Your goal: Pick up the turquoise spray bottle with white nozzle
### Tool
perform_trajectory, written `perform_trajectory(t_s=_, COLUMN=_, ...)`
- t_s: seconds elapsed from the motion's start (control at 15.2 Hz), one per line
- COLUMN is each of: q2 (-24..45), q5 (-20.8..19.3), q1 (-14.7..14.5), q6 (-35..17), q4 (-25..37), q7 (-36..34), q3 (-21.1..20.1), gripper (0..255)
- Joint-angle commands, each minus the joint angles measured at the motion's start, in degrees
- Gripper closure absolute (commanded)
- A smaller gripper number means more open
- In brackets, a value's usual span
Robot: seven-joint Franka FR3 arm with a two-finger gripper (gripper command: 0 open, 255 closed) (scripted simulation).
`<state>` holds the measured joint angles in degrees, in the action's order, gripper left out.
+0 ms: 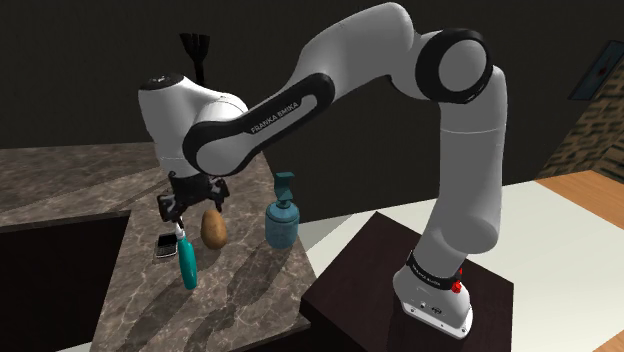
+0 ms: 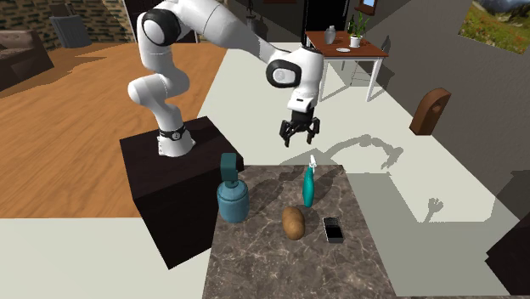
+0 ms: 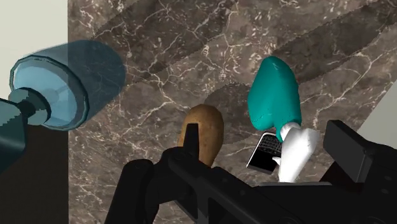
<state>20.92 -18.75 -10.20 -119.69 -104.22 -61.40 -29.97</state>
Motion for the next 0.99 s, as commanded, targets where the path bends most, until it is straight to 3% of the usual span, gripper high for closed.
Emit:
perform_trajectory(t_s=0.0, q2=5.5, q5=-2.7, q1=-2.5, q6=1.1, q4=5.7, q7=-2.3, q3=0.9, gripper=0)
perform_trajectory(t_s=0.2, q2=11.8, q5=-5.1, q1=-5.9, q6=2.8, q4=13.1, q7=-4.1, q3=2.3, gripper=0)
perform_trajectory(t_s=0.79, q2=14.7, q5=-6.8, q1=-6.4, q6=-1.2, q4=11.6, q7=-5.5, q3=3.4, gripper=0)
perform_trajectory(t_s=0.86, q2=14.8, q5=-6.9, q1=-6.5, q6=-1.2, q4=11.7, q7=-5.5, q3=3.4, gripper=255)
perform_trajectory(t_s=0.92, q2=14.7, q5=-6.8, q1=-6.5, q6=-1.3, q4=11.6, q7=-5.5, q3=3.4, gripper=255)
